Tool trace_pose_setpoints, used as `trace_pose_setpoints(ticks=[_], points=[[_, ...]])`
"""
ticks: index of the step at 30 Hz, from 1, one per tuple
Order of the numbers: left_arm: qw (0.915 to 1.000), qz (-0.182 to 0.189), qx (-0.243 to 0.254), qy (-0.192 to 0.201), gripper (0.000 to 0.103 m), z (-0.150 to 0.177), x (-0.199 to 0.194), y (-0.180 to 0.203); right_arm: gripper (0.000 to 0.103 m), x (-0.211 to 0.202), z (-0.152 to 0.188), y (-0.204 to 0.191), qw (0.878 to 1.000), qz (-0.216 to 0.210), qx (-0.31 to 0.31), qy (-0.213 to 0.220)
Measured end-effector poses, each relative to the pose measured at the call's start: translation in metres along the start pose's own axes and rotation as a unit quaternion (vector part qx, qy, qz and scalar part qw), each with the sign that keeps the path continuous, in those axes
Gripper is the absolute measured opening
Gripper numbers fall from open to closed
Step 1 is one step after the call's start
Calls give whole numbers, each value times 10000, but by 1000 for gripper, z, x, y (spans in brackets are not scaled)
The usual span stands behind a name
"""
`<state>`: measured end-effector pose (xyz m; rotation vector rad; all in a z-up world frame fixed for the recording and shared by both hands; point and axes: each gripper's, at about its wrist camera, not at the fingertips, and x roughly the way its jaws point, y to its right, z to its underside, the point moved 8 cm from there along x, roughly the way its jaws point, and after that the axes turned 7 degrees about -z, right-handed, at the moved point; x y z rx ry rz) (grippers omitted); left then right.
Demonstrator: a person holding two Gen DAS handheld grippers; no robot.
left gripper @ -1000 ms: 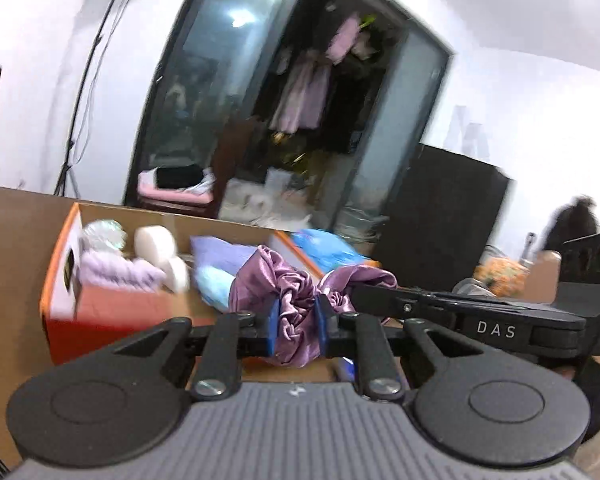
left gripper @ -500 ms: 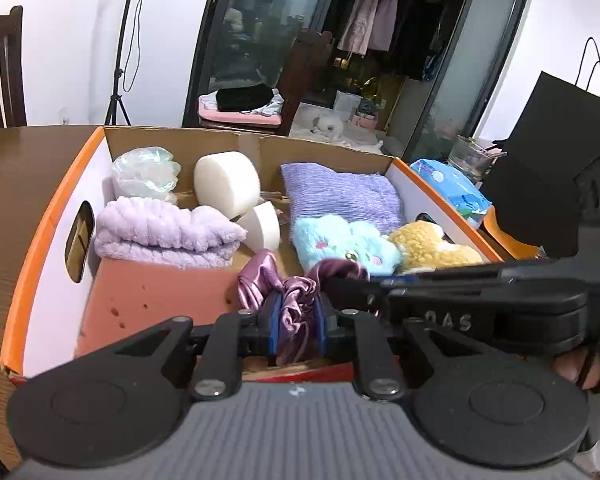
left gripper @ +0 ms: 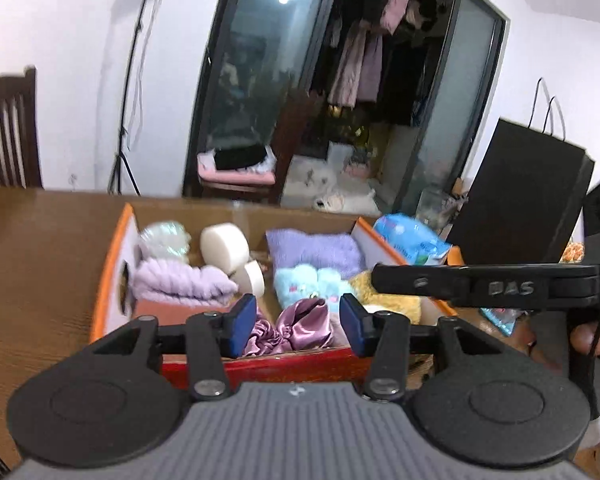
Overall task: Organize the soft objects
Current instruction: 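Carry the pink bow into the box and open both grippers, then move both grippers back to the blue-and-white tissue box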
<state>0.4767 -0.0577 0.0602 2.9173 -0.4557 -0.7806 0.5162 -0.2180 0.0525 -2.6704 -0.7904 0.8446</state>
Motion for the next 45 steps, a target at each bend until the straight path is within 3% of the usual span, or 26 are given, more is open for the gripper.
trace_pose_setpoints(ticks=[4, 9, 12, 17, 19, 23, 32, 45], points=[[9988, -280, 124, 374, 54, 4, -46, 8, 54, -53, 4, -15, 9984, 228, -308, 416], [9938, -735, 358, 749, 74, 44, -97, 21, 59, -108, 42, -23, 9931, 598, -652, 767], [9943, -750, 246, 721, 81, 75, -118, 26, 63, -132, 76, -28, 9926, 634, -653, 805], [9962, -683, -123, 521, 84, 129, -145, 27, 71, -162, 145, -42, 9927, 516, -717, 826], [9974, -641, -63, 319, 85, 149, -151, 30, 76, -173, 171, -44, 9926, 557, -737, 782], [9973, -717, -16, 134, 85, 167, -152, 30, 76, -183, 206, -38, 9952, 598, -429, 640], [9986, -507, 126, 45, 85, 170, -142, 52, 79, -190, 224, -32, 9950, 696, -319, 634], [9989, -356, 227, -207, 85, 168, -110, 67, 80, -192, 216, -9, 9936, 854, -183, 717]])
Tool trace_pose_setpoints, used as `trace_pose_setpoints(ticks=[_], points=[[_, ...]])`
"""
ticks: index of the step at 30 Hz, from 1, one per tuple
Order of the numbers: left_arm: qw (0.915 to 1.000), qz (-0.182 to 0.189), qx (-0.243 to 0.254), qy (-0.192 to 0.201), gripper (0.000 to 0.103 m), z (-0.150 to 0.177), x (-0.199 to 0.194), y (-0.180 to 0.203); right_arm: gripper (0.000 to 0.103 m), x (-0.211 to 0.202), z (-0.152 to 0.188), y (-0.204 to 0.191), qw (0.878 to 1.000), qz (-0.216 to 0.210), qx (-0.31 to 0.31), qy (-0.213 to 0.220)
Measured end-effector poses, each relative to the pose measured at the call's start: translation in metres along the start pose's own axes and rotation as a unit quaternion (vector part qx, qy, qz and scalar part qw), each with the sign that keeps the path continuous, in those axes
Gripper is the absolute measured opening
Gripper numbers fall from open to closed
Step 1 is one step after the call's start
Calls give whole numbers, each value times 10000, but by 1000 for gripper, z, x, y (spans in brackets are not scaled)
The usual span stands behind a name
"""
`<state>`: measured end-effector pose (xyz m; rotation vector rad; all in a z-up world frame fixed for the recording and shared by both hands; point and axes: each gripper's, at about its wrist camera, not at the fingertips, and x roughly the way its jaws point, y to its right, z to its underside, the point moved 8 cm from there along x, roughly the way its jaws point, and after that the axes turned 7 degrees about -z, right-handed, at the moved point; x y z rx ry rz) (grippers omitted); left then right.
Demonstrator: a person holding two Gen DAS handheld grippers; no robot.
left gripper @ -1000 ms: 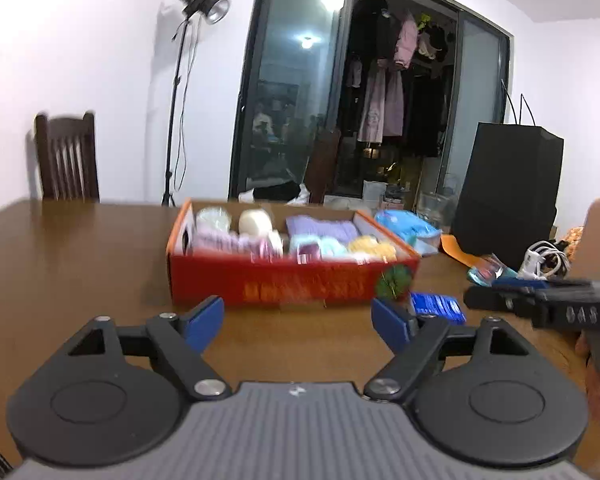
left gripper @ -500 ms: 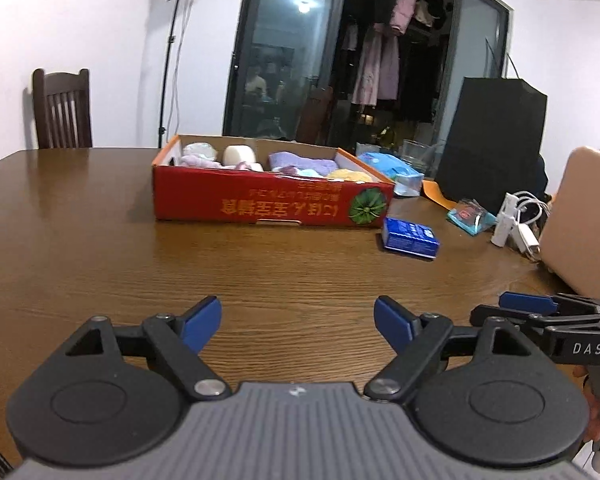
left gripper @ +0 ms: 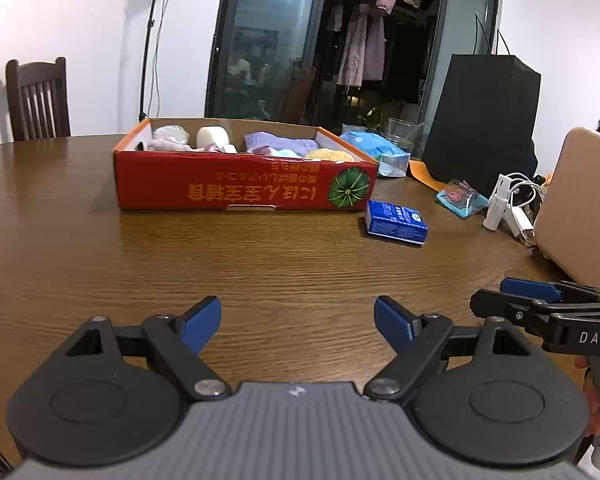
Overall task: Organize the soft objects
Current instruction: 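Move both grippers back to the blue-and-white tissue box, then grasp the blue tissue box with the right gripper while the left gripper grasps it too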
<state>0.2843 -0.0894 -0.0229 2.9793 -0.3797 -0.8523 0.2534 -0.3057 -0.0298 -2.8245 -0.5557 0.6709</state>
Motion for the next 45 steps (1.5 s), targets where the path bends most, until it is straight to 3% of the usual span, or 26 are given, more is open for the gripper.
trace_pose_setpoints(ticks=[8, 11, 17, 21, 22, 28, 32, 37, 45], points=[[9990, 443, -56, -81, 83, -34, 50, 20, 80, 19, -25, 25, 9993, -9, 357, 147], [9963, 785, -258, -224, 72, -54, 84, 31, 77, 41, -45, 42, 9978, -51, 626, 194], [9845, 1424, -622, -818, 56, -81, 165, 60, 57, 94, -69, 87, 9899, 103, 1409, 94], [9773, 1682, -737, -1059, 33, -78, 200, 72, 28, 124, -69, 110, 9850, 311, 1694, -73], [9750, 1772, -720, -1135, 33, -73, 203, 75, 18, 128, -67, 112, 9849, 343, 1692, -118], [9745, 1851, -722, -1045, 32, -69, 201, 72, 21, 133, -61, 120, 9847, 242, 1720, -101], [9787, 1651, -641, -1040, 30, -69, 191, 74, 22, 132, -60, 117, 9849, 165, 1721, -123], [9859, 1443, -247, -808, 30, -48, 127, 67, 22, 108, -50, 91, 9838, -115, 1774, -232], [9863, 1263, -828, -668, 31, 7, 20, 21, 21, 53, -9, 3, 9852, -847, 1434, -416]])
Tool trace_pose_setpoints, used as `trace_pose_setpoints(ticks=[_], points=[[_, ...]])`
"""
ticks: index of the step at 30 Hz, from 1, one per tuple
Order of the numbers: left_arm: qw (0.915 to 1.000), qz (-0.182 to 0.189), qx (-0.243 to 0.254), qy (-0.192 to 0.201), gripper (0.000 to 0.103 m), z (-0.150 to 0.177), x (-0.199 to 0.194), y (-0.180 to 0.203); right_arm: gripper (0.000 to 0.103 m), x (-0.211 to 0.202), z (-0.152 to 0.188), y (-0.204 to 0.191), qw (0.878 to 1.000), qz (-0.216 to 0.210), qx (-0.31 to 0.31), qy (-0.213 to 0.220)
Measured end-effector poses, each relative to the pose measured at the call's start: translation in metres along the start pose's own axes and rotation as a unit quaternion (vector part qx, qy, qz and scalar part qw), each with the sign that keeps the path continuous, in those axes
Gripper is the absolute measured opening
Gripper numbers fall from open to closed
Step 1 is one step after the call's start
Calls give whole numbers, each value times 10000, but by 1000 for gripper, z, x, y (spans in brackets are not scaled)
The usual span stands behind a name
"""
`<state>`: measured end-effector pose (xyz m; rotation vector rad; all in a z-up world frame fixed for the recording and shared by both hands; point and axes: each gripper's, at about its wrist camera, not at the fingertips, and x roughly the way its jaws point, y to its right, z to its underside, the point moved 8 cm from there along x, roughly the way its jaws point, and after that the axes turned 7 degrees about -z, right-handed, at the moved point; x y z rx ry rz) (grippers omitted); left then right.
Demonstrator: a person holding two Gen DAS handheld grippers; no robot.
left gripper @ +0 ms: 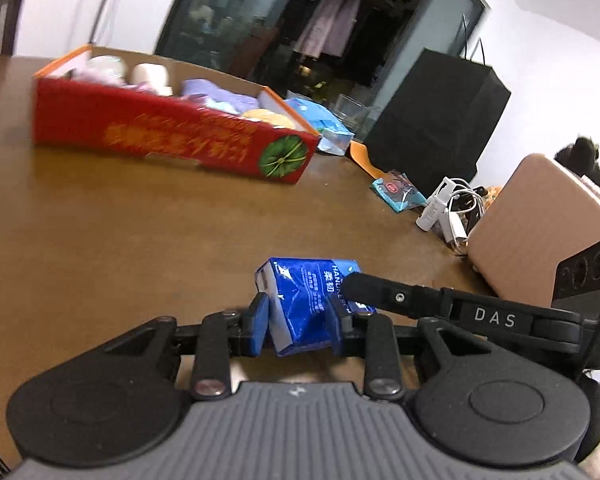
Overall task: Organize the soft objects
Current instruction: 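Grasp the blue tissue box with the right gripper while the left gripper grasps it too, then carry the tissue box into the cardboard box and open both grippers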
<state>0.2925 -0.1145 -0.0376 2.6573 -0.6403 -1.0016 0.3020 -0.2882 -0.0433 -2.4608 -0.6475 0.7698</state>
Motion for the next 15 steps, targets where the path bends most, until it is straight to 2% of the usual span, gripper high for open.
trace_pose_setpoints(ticks=[4, 11, 13, 15], points=[[9998, -134, -71, 155, 31, 7, -24, -6, 21, -4, 16, -27, 9995, -92, -290, -108], [9990, -32, -129, 422, 30, -3, -39, -6, 21, -12, 10, -49, 9985, -131, -531, 26], [9985, 5, -84, 540, 30, -14, -41, -7, 21, -14, 5, -54, 9982, -135, -573, 86], [9970, 28, -8, 769, 30, -38, -41, -9, 21, -14, -9, -61, 9974, -153, -683, 181]])
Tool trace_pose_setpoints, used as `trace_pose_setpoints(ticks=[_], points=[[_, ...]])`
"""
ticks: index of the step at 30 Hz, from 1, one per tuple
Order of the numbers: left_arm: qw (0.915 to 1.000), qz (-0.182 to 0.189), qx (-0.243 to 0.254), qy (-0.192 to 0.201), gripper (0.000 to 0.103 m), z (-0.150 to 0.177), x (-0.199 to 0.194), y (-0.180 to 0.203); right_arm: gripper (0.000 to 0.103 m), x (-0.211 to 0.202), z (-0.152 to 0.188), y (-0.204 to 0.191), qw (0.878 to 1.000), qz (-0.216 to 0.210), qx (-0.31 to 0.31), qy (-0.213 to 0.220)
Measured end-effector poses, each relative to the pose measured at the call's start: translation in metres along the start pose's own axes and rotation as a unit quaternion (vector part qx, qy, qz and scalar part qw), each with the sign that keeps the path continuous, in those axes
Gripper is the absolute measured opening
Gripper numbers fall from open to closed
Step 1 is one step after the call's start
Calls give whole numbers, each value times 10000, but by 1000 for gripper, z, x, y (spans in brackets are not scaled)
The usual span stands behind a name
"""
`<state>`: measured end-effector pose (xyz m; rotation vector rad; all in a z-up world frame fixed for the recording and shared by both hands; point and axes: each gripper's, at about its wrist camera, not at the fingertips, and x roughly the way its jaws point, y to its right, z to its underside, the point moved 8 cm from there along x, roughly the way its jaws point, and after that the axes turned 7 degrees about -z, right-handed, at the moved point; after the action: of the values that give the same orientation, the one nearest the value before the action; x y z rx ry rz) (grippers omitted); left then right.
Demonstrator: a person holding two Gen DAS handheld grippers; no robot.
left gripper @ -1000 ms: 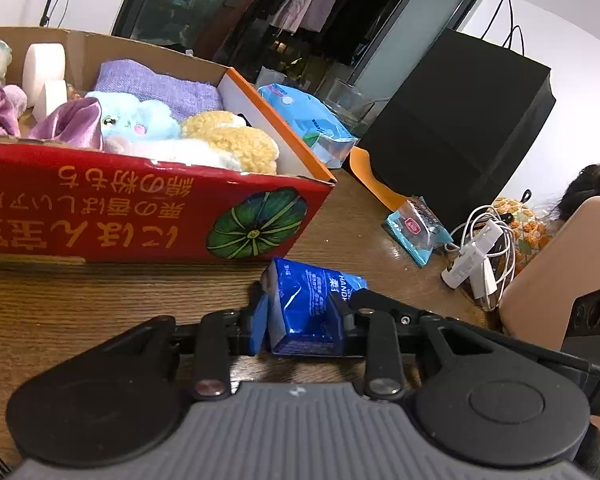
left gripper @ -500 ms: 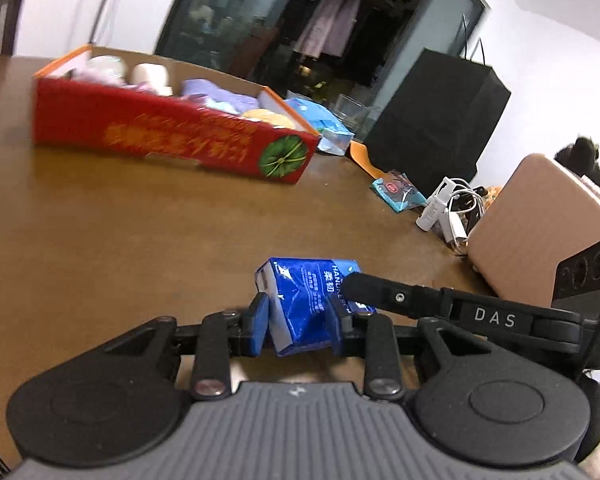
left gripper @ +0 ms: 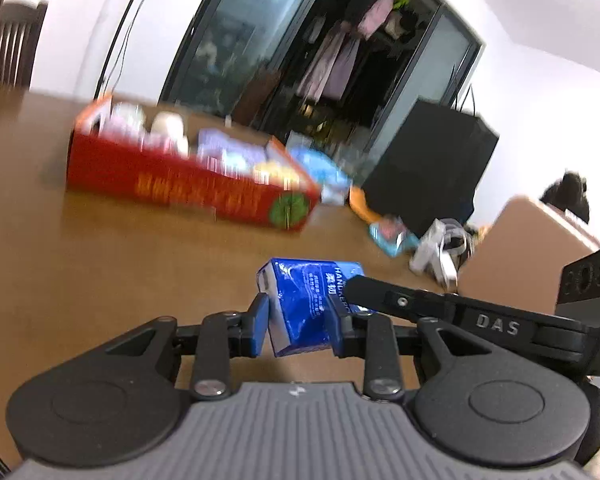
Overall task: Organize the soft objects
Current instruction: 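Carry the tissue box into the cardboard box and open both grippers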
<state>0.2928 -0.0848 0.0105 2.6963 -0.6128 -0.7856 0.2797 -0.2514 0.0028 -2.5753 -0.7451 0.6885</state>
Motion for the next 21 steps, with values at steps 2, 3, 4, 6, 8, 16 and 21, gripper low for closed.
trace_pose_setpoints(ticks=[2, 3, 4, 6, 8, 16, 21], points=[[9996, 64, 80, 278, 30, -33, 8, -3, 21, 6, -24, -8, 9995, -12, -275, 152], [9992, 68, 95, 371, 30, -49, 13, -6, 21, 11, -39, -13, 9986, 5, -457, 255], [9990, 71, 95, 437, 30, -66, 19, -8, 21, 19, -58, -16, 9974, 18, -644, 330], [9985, 63, 134, 535, 30, -104, 37, -17, 21, 41, -89, -15, 9967, 14, -715, 395], [9988, 76, 71, 476, 30, -135, 59, -29, 21, 67, -121, -8, 9969, -11, -688, 377], [9970, -505, -167, -554, 29, -180, 186, -99, 21, 204, -187, 42, 9976, 407, -495, -276], [9870, -1139, 42, -1134, 30, -165, 235, -129, 20, 288, -171, 85, 9897, 524, 156, -1322]])
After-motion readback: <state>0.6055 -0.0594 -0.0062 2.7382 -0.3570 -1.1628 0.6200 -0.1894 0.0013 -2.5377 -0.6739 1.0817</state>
